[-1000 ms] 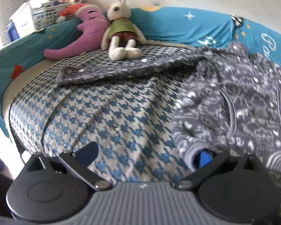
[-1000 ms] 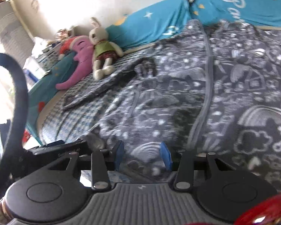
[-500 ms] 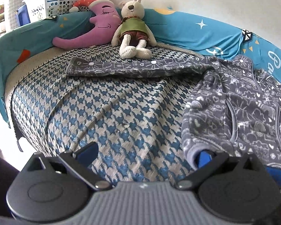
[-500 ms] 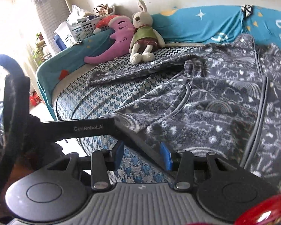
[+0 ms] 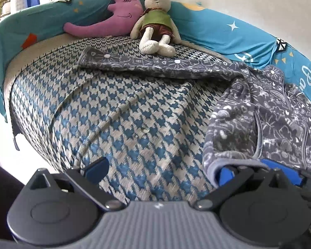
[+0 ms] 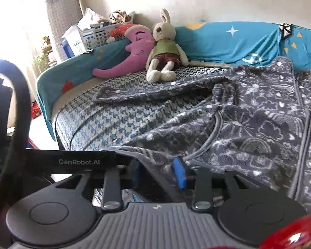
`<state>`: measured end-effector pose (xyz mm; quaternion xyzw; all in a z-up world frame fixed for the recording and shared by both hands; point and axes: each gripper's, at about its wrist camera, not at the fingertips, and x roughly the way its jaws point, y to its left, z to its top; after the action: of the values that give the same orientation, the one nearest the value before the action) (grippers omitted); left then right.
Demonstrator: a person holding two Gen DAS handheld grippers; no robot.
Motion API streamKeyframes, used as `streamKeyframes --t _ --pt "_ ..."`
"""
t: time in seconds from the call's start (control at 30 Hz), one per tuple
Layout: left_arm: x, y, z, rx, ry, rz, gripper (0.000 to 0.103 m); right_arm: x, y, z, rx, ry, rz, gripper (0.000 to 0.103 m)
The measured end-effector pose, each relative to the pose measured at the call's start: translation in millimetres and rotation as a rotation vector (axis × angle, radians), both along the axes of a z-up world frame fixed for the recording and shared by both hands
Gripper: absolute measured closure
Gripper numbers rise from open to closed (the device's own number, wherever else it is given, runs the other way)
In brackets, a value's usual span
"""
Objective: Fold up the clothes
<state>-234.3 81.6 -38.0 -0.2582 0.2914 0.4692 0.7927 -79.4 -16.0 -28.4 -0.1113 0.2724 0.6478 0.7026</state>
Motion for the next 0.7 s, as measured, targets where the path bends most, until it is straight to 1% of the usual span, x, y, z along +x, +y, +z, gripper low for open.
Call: streamKeyframes --t 0.03,0.07,0.1,0.23,0.4,0.47,0.6,0.67,0.7 --pt "-0.8 -0.9 0.8 0.004 0.002 0.000 0.000 -2.8 -0.8 1.3 0.007 -0.010 0.008 0.088" --pt "-1.5 -1.9 1.6 0.009 0.005 -0.001 0.000 -4.9 -1.7 2.7 0.014 -0.014 0.017 0.089" --pt "-3.6 -2.3 3.1 0.010 0.001 0.002 0.000 -5.4 -2.6 4.3 0.023 -0.002 0.026 0.090" --pt "-17.5 -2.4 8.8 -0.018 -0.040 0.022 0.000 -3.0 -3.6 6.5 0.059 0.097 0.054 0.091" --pt "-28.5 0.7 14.0 0.001 -0.048 0.086 0.000 -3.7 8.5 3.6 0.080 0.159 0.095 0.091" --pt "-29.9 0.0 13.5 -0.019 -0.047 0.088 0.000 -1.1 12.9 -0.7 0.064 0.180 0.104 0.090" --pt "-32.5 -2.1 12.5 -0.059 -0.044 0.089 0.000 10.0 9.6 -9.7 0.033 0.270 0.093 0.088" --pt "-33.8 -3.1 12.0 -0.079 -0.042 0.090 0.000 13.3 4.3 -7.3 0.040 0.286 0.084 0.084" --pt "-34.5 -3.6 11.7 -0.089 -0.041 0.090 0.000 14.1 1.6 -5.3 0.045 0.286 0.081 0.080"
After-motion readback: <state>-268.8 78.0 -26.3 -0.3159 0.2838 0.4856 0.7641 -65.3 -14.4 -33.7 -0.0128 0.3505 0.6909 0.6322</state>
